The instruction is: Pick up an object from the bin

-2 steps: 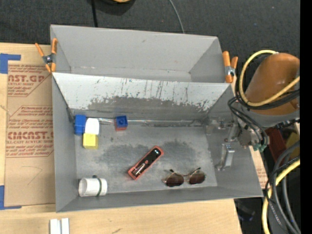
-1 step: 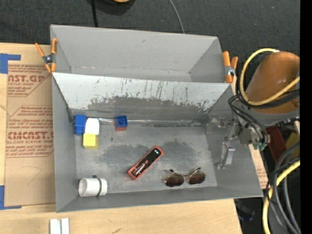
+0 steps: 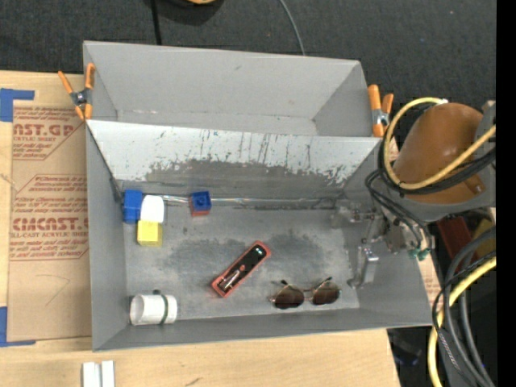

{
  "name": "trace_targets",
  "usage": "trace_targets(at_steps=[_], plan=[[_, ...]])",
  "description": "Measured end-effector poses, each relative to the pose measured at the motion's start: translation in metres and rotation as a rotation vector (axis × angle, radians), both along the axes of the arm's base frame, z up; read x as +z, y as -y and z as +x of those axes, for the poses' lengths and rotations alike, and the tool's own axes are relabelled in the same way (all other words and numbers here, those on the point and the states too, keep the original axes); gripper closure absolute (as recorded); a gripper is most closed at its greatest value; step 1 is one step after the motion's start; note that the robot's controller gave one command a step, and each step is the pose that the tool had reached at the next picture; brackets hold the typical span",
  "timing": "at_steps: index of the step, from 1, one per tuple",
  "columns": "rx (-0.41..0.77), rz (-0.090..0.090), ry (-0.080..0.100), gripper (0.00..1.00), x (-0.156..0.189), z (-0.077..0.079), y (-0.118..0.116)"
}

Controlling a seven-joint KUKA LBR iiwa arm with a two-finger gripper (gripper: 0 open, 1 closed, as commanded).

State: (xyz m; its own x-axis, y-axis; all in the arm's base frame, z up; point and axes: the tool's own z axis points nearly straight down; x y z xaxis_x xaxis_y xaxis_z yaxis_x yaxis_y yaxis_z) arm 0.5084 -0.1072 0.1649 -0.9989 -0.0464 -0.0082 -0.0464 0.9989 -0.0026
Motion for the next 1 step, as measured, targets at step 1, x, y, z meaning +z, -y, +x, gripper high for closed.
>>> trace_targets(at_steps=[1], plan=[[-0.045, 0.002, -0.005, 0.0, -0.0494, -0.0001, -0.0226]])
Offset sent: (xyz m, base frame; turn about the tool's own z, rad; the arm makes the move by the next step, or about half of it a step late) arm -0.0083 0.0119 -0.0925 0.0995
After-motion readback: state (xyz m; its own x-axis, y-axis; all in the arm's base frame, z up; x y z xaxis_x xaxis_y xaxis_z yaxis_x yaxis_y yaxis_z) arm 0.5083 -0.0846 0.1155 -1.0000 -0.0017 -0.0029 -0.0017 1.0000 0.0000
